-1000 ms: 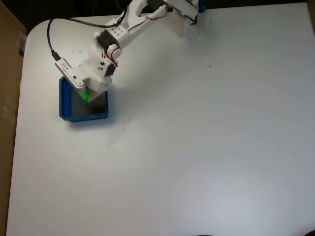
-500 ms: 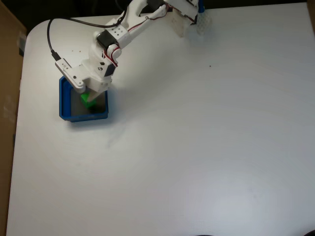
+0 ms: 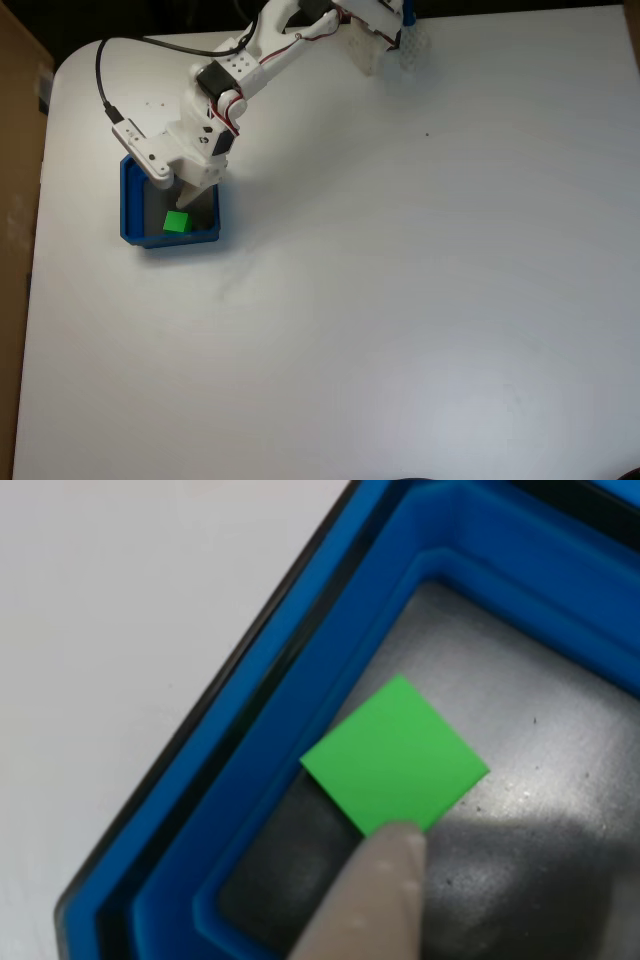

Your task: Pick up green cube and drop it in the blue box

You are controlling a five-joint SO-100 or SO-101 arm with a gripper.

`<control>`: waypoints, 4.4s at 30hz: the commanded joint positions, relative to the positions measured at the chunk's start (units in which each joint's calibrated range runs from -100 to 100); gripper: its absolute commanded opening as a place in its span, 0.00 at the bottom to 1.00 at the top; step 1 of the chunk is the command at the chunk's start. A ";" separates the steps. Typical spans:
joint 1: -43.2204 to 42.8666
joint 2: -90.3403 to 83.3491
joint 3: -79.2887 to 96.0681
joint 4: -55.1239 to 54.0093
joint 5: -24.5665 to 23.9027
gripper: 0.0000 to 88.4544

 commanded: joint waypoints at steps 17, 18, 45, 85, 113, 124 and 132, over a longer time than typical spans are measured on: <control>-0.14 -21.59 -1.86 0.25 -0.10 0.36; -0.14 -23.02 -1.31 0.25 -0.10 0.35; -1.87 -78.43 52.89 0.16 0.24 0.21; -2.01 -131.50 110.79 -0.58 0.20 0.02; -22.82 -131.33 125.24 -13.02 0.00 0.02; -39.80 -131.33 125.15 -13.02 0.05 0.02; -42.48 -131.33 125.24 -13.02 -0.05 0.02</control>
